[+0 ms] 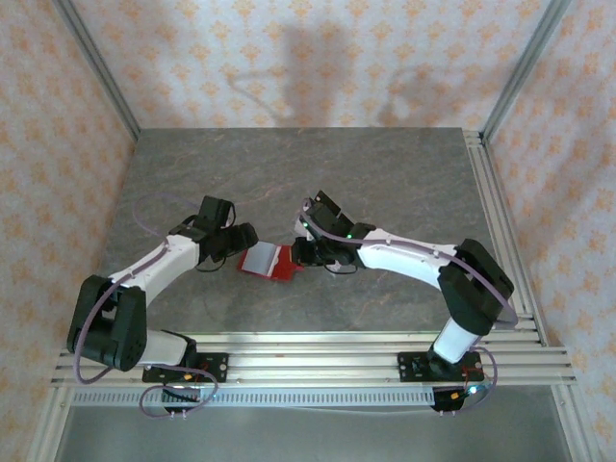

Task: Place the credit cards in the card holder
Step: Rotate the card holder at the bottom-center of the table.

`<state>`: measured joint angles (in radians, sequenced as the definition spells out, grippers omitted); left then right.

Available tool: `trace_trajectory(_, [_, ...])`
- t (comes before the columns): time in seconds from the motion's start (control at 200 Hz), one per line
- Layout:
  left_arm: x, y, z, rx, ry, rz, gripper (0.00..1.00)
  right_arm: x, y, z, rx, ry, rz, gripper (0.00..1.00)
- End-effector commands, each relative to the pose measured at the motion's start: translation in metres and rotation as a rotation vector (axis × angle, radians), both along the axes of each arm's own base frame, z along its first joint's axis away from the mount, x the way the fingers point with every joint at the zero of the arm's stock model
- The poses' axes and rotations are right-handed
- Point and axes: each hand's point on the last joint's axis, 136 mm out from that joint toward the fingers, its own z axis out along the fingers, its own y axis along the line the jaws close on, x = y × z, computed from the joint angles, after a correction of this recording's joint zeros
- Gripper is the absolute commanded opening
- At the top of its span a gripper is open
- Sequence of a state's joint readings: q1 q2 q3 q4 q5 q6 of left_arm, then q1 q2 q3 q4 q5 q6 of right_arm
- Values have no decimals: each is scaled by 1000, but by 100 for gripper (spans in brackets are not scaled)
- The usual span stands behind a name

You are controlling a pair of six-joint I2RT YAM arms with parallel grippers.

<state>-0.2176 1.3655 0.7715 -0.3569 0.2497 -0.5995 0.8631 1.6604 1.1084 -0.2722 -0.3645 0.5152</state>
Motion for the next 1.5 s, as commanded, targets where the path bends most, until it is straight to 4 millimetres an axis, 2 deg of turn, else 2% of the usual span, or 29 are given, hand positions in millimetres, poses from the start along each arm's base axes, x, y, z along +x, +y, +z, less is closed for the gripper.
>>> trace_trajectory(0.0, [2,14,8,51,-1,25,76,-4,12,4,-4,15,33,16])
trace_trajectory(0.145, [3,17,9,48,2,38,77,-5,21,16,20,-5,41,17])
trace_trajectory(0.295, [6,20,11,48,-2,43,78,-4,29,2,4,23,64,13])
trace_trajectory(0.485, [8,20,9,47,6,32,78,-3,37,-35,-42,79,83,9])
trace_trajectory(0.736, [7,10,1,5,29,-12,79,-9,2,-94,-132,169,17,5])
trace_trajectory(0.841, [6,4,-5,-23,40,-29,79,-11,-6,-107,-139,189,0,4])
trace_trajectory(1.061, [7,-8,-20,-86,51,-58,79,-14,-14,-118,-149,206,-12,3])
trace_trajectory(1.256, [8,-9,-34,-101,64,-45,78,-15,-17,-122,-152,211,-13,3])
trace_trajectory(1.491, [12,-22,-39,-176,48,-70,77,-15,-18,-122,-148,209,-15,3])
